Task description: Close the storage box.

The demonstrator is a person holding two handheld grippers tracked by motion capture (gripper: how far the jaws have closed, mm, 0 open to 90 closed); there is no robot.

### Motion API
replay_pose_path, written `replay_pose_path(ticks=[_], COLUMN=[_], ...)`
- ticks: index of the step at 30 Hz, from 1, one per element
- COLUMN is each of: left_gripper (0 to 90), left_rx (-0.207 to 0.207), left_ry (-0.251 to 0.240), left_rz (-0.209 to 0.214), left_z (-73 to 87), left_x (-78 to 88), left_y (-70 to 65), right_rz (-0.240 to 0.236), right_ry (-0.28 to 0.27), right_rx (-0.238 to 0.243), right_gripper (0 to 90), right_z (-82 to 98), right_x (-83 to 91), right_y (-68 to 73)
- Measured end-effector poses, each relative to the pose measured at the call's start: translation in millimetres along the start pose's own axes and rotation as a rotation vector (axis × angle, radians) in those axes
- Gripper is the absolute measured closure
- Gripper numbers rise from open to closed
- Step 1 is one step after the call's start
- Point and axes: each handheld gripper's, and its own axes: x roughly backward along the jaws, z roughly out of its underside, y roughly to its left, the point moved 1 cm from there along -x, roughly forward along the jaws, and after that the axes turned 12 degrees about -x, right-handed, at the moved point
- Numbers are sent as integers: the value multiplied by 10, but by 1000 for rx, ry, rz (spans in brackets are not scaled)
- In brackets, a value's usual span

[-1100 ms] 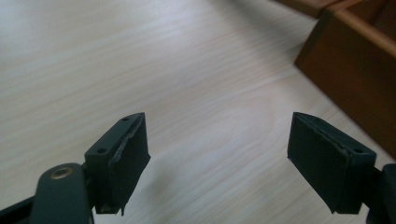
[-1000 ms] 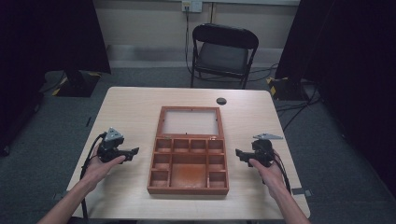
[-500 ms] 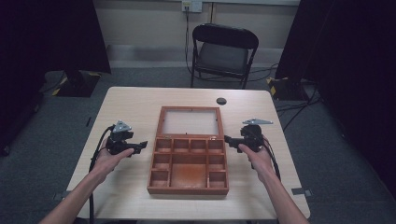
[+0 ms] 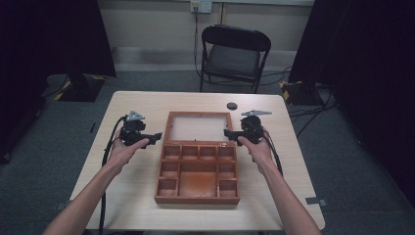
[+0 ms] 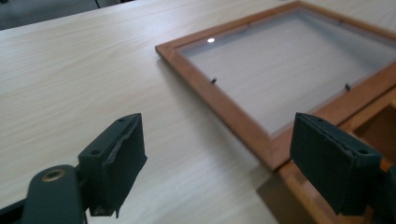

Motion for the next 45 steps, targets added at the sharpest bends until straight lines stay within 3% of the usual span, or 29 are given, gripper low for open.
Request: replay_pose_path(ticks=[4, 5, 6, 10, 12, 15, 17, 18, 21, 27, 30, 32, 35, 38, 42, 45], left_gripper=[174, 170, 159, 165, 167, 167, 170, 170, 170, 180, 178, 178, 178, 155, 150, 150], left_rx=[59, 69, 90, 75, 87, 93, 91, 93, 110, 113, 132, 127, 131, 159, 162, 177], left_ry=[5, 13, 22, 37, 42, 60, 84, 92, 92, 94, 83, 81, 72, 74, 72, 75], left_rz=[8, 19, 56, 52, 71, 78, 83, 89, 96, 93, 100, 105, 110, 125, 136, 144], left_z=[-44, -37, -25, -26, -17, -1, 13, 22, 29, -19, -25, -33, -33, -13, -3, 2], left_x=[-143, -179, -241, -328, -382, -446, -491, -510, -546, -579, -618, -635, -653, -671, -675, -682], left_y=[25, 22, 1, -64, -87, -106, -114, -112, -121, -189, -229, -247, -256, -225, -210, -199], right_rz=[11, 10, 17, 27, 30, 36, 30, 24, 23, -8, -31, -58, -58, -88, -138, -140], right_ry=[11, 22, 46, 54, 59, 75, 103, 119, 111, 116, 135, 136, 136, 142, 161, 152], right_rx=[-4, -3, -18, -29, -62, -70, -66, -41, -37, -106, -172, -176, -185, -221, -279, -257], right_gripper=[156, 156, 156, 160, 160, 156, 154, 155, 153, 114, 106, 106, 66, 68, 74, 86], right_z=[-17, -5, 24, 63, 90, 116, 156, 180, 187, 208, 225, 232, 238, 255, 275, 272], right_x=[-80, -111, -143, -191, -231, -267, -319, -350, -365, -422, -465, -496, -535, -570, -604, -601], right_y=[3, -9, -25, -86, -137, -145, -138, -114, -108, -141, -125, -97, -70, -77, -130, -124])
